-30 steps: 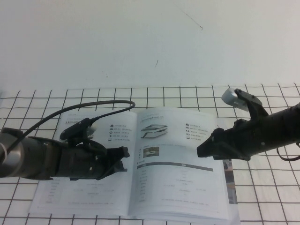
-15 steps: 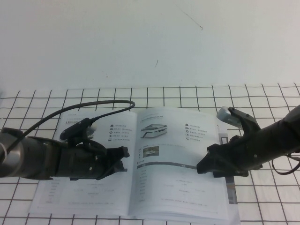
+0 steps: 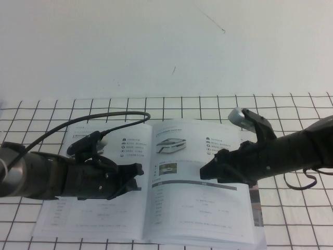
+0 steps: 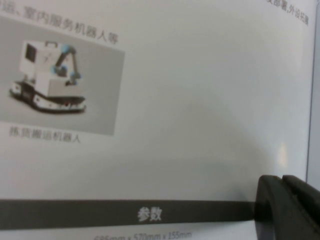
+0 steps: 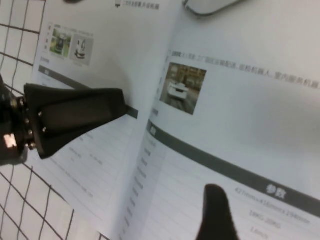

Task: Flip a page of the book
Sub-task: Open the closed book

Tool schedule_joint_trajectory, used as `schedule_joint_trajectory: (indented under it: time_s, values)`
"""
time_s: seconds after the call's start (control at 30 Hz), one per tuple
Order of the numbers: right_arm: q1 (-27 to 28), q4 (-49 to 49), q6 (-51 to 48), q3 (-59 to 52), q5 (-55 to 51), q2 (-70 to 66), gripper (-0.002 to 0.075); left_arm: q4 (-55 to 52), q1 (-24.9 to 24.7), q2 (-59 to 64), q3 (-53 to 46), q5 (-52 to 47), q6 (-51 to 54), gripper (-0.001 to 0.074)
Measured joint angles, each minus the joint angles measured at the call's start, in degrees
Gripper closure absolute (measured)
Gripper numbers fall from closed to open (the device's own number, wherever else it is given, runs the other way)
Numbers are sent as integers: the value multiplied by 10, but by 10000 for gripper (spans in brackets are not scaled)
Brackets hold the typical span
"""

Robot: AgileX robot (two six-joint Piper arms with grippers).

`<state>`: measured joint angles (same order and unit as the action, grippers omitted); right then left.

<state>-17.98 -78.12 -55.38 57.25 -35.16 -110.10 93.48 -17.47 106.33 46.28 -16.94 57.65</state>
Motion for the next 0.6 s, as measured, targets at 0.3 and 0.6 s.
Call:
schedule_joint_trajectory:
  time_s: [0.3,0.6]
  values:
    - [32,212,131,0,-2,56,287,0,0,0,0,0,2,738]
    - [32,189,120,0,-6,-8,288,3,1,0,0,-7,3,738]
